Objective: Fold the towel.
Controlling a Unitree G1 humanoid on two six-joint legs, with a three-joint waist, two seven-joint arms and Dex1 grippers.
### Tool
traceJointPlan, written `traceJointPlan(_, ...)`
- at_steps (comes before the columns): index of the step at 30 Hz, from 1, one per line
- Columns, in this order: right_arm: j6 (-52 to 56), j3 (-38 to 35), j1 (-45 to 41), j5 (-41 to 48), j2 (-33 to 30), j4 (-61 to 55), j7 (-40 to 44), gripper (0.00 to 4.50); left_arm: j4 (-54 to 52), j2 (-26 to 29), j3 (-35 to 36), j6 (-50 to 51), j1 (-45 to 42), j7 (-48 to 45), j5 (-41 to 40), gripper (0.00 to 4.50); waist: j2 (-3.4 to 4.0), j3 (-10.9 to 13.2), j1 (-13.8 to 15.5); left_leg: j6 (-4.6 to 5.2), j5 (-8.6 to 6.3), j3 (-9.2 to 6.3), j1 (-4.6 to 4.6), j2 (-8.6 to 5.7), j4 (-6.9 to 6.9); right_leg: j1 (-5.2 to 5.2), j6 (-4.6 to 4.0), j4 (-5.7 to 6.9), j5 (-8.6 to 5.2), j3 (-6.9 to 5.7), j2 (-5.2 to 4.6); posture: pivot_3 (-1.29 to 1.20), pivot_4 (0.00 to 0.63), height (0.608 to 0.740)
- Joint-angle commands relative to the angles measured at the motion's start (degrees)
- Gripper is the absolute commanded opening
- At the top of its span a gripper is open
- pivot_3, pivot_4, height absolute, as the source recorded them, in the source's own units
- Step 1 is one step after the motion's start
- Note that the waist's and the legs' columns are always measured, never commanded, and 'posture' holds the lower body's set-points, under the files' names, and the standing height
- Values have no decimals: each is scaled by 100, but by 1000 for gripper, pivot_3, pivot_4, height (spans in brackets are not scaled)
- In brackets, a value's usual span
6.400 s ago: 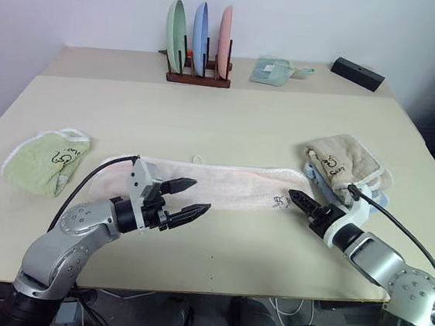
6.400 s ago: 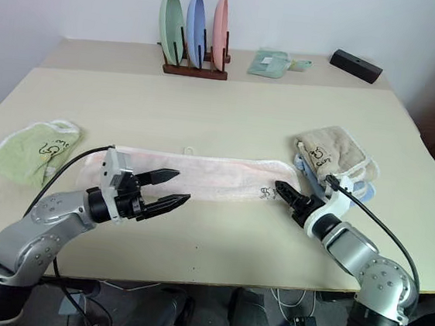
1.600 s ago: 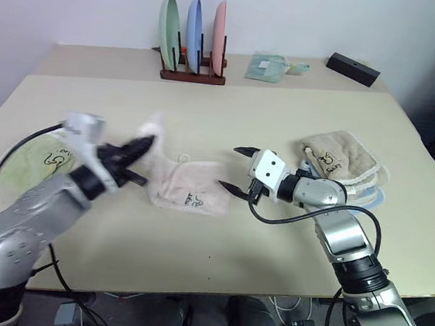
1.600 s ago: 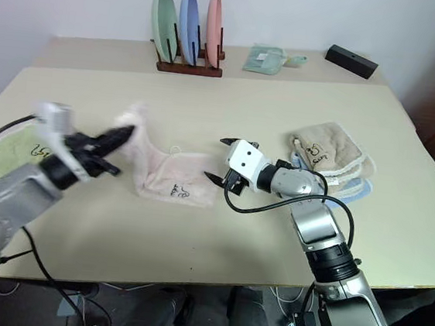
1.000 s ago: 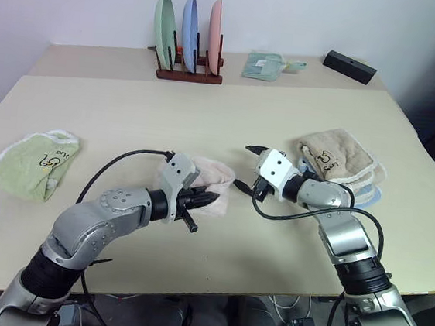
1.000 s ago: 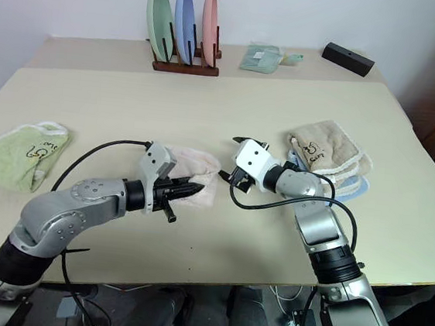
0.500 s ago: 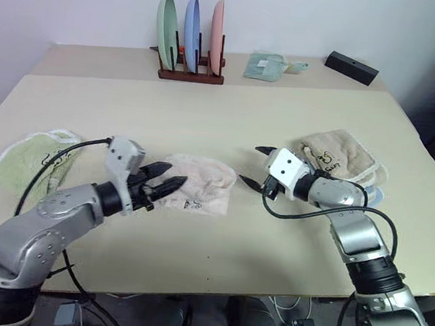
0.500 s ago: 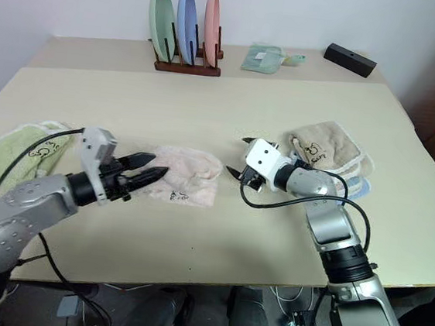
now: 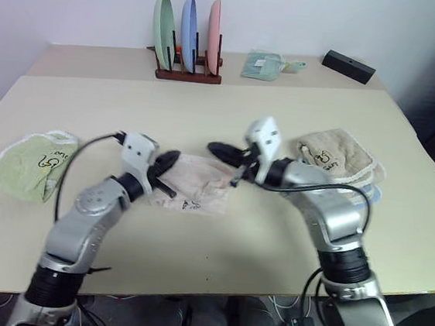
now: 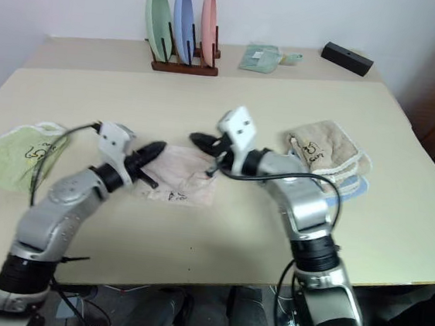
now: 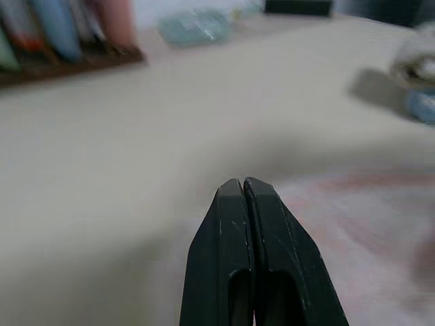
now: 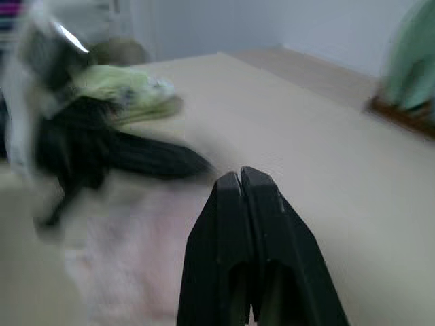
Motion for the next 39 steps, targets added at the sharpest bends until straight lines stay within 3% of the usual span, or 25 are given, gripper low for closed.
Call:
traceJointPlan(1,-302,358,273,-462,-96,306,-87,17,99,31,126,-369,162,-276,77,0,0,0,28,0,0,0,2,0,0,2,0,0,0,0,0,0,150,740)
traceJointPlan(7,-825,688,544,-943,-83,1071,-103,17,567,159,-34,-513,321,-727,314,0,4,-2,9,-1,1,2,7,-1,3,5,0,4,0,-1,0,0,150,740)
traceJointPlan(12,-1041,567,538,-1018,-90,998,-99,17,619,206,-71,-532,405,-877,456,0,2,-4,10,-1,1,1,11,-1,3,11,0,4,0,-1,0,0,150,740)
traceJointPlan(15,-1057,262,471,-807,-67,649,-89,17,279,99,296,-283,453,-828,24,0,2,-3,9,-1,1,1,10,-1,3,10,0,4,0,-1,1,0,150,740)
traceJointPlan(16,-1025,158,451,-695,-92,480,-29,255,129,84,484,-186,464,-789,-153,0,2,-3,9,-1,1,1,7,0,3,7,0,4,0,0,1,0,150,740)
traceJointPlan(18,-888,-28,412,-492,-201,102,108,737,-132,75,1017,204,433,-601,-679,515,2,-2,10,-1,1,0,3,0,3,3,0,4,0,0,1,0,150,740)
traceJointPlan(19,-831,-97,406,-425,-271,-71,166,1184,-228,102,1259,374,422,-506,-876,850,2,-2,11,-1,1,0,3,1,4,3,0,5,0,-1,1,0,150,740)
traceJointPlan(26,-765,-260,361,-450,-742,-650,331,4500,-207,548,2114,1872,727,-229,-1748,4252,2,-2,4,-1,0,0,5,1,2,4,1,4,-1,0,2,0,150,740)
traceJointPlan(27,-784,-240,359,-457,-775,-666,353,4500,-150,557,2135,2037,729,-173,-1801,4432,2,-2,8,0,0,0,5,1,2,4,1,4,-1,0,2,0,150,740)
traceJointPlan(31,-861,-132,400,-508,-806,-714,391,4500,-165,337,2034,2573,599,-191,-2319,4432,0,-2,29,-1,0,-2,5,0,5,8,1,4,0,-2,0,0,150,740)
traceJointPlan(38,-944,-4,497,-618,-781,-814,356,4500,-55,238,1135,2526,378,-358,-1972,4432,1,-2,28,-1,1,-1,7,-1,4,8,1,4,0,-2,-1,0,150,740)
traceJointPlan(39,-956,23,536,-644,-789,-845,351,4500,-19,122,1095,2541,318,-306,-2004,4207,1,-2,33,-1,1,-2,7,-1,5,10,1,4,0,-2,-1,0,150,740)
